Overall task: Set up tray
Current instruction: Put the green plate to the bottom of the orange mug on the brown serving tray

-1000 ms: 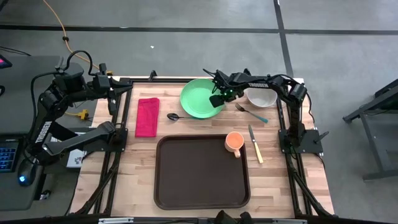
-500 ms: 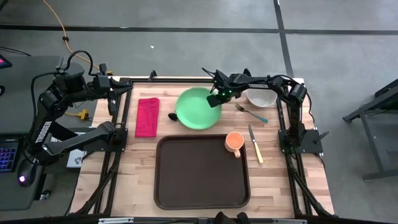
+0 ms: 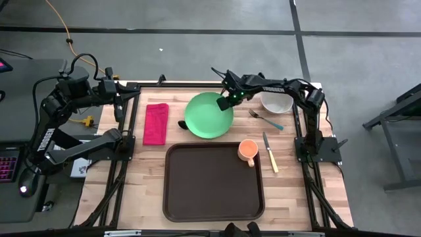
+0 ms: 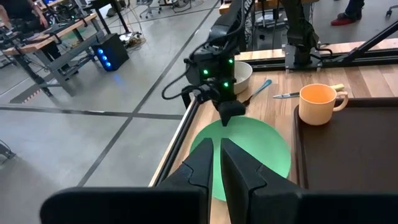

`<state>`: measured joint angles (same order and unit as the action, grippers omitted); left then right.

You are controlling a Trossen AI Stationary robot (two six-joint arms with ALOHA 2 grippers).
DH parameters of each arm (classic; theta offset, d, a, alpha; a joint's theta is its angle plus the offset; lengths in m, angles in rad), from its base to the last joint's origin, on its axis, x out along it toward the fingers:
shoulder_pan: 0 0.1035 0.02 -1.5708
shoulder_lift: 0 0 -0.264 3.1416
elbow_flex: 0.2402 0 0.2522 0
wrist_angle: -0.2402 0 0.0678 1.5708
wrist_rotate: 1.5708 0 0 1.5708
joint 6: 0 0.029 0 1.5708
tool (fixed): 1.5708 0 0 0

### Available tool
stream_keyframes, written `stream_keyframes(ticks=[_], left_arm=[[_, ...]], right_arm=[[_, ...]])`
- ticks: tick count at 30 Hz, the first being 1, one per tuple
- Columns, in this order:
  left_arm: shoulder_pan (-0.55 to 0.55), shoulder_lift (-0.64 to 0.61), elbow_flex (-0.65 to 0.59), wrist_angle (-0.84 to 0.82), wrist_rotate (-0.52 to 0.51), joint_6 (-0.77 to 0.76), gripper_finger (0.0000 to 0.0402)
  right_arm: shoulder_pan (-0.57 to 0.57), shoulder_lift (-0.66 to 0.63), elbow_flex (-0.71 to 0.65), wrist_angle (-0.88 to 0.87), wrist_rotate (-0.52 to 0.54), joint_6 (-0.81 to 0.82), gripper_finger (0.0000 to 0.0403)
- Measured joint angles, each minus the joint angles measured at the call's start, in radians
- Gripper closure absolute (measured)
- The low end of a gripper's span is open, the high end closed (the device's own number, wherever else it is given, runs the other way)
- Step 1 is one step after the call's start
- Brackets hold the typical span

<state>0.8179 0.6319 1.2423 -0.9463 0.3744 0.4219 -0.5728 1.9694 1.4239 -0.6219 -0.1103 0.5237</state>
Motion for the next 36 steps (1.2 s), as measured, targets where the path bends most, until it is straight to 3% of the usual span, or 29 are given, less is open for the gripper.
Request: stream_keyframes(ticks=[10, 20, 29, 36], left_arm=[[0.0, 0.0, 0.0, 0.0, 0.0, 0.0, 0.0339], [0.0, 0.0, 0.0, 0.0, 0.0, 0.001, 0.0339], [0.0, 0.0, 0.0, 0.0, 0.0, 0.023, 0.0339], [0.0, 0.0, 0.0, -0.011, 0.0, 0.021, 0.0339]], right_arm=[[0.015, 0.0, 0.396, -0.318, 0.026, -0.126, 0.0402], [0.14, -0.002, 0.776, -0.603, 0.045, -0.177, 0.0402], [0.394, -0.002, 0.829, -0.746, 0.028, -0.11, 0.0402], [0.613, -0.002, 0.817, -0.869, 0.064, 0.146, 0.0403]])
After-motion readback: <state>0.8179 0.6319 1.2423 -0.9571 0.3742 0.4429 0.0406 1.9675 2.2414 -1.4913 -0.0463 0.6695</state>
